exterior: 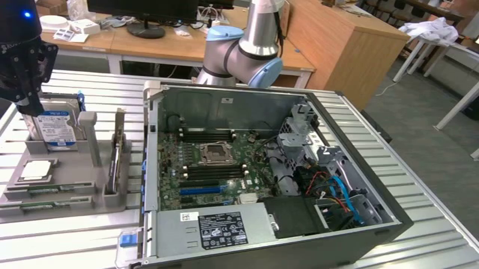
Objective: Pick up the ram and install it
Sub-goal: 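Pick up the ram and move it above insertion slot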
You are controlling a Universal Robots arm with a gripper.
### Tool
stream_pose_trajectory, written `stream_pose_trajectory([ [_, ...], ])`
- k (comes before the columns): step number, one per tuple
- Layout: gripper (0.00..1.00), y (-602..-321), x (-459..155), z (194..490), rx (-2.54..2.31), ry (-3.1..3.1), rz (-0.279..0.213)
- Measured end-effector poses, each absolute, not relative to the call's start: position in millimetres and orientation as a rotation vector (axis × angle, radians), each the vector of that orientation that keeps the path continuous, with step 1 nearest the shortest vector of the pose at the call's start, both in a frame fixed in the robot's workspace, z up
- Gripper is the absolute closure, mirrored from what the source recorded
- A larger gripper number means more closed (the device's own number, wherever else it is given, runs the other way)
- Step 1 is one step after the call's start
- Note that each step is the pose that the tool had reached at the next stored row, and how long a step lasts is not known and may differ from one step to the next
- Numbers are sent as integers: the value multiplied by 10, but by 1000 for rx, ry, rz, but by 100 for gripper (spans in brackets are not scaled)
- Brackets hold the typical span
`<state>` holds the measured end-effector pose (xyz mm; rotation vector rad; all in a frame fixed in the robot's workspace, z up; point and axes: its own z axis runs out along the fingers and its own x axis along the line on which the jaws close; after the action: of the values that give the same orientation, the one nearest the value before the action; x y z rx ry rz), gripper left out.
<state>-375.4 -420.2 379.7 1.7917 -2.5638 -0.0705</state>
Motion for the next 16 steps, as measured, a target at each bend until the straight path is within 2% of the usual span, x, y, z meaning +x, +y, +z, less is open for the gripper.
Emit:
stream_pose_trajectory([
  [16, 89, -4203, -3755, 3794, 2136, -2276, -67],
])
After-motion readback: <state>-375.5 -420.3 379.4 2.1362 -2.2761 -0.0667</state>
